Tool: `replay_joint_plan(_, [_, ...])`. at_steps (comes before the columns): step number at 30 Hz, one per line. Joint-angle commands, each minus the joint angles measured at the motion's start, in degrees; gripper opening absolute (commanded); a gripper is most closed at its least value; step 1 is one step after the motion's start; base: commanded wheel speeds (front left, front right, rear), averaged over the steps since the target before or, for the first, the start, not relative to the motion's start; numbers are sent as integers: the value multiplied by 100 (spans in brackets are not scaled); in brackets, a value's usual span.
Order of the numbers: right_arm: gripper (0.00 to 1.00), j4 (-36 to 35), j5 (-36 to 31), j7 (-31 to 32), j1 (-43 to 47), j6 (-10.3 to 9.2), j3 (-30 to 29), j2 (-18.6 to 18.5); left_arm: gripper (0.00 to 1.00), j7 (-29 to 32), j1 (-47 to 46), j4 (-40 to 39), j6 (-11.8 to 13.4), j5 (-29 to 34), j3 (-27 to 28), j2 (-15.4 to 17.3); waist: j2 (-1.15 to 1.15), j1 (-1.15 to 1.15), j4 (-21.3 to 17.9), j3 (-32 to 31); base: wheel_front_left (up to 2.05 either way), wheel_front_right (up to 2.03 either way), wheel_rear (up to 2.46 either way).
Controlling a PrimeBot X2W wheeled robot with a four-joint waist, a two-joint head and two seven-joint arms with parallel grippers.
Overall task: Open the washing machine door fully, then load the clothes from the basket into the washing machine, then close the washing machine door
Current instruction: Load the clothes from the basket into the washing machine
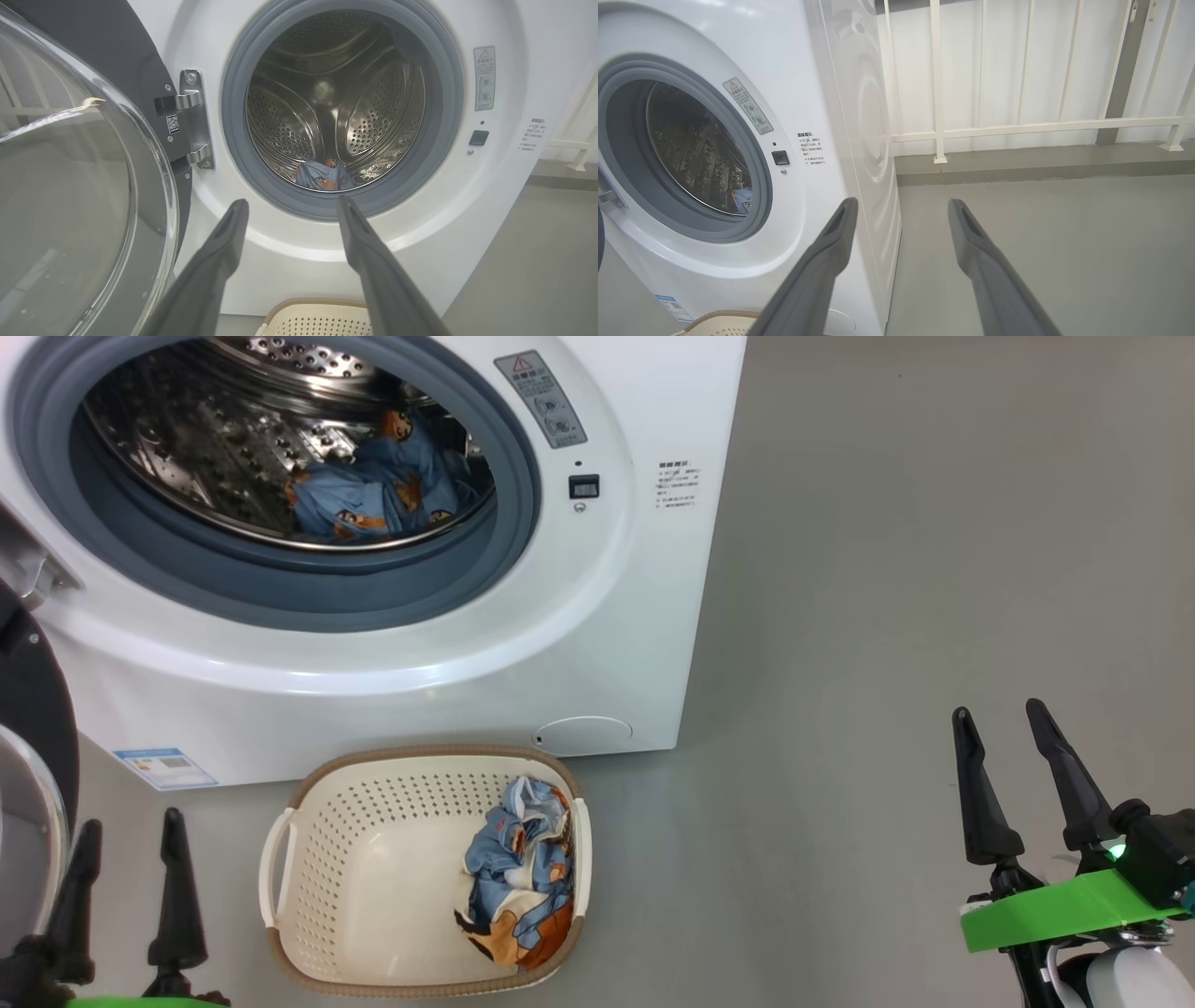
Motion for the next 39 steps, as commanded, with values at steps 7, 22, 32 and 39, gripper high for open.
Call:
replay_joint_plan(7, [100, -219, -27, -45, -111, 32, 142, -45, 100, -33, -179, 212, 3, -66, -144, 85, 0, 0, -76, 308, 0, 0, 0])
replay_joint_plan(22, [100, -419, -257, -45, -806, 32, 184, 293, 100, -33, -1347, 1570, 3, -743, -1340, 546, 0, 0, -362, 1804, 0, 0, 0])
replay_joint_plan(32, [100, -541, -356, -45, -1224, 32, 225, 459, 100, -33, -2333, 2511, 3, -1299, -2327, 932, 0, 0, -554, 2667, 0, 0, 0])
replay_joint_plan(39, [100, -627, -276, -45, -1534, 32, 297, 495, 100, -33, -3070, 2985, 3, -1604, -3181, 1262, 0, 0, -667, 3279, 0, 0, 0])
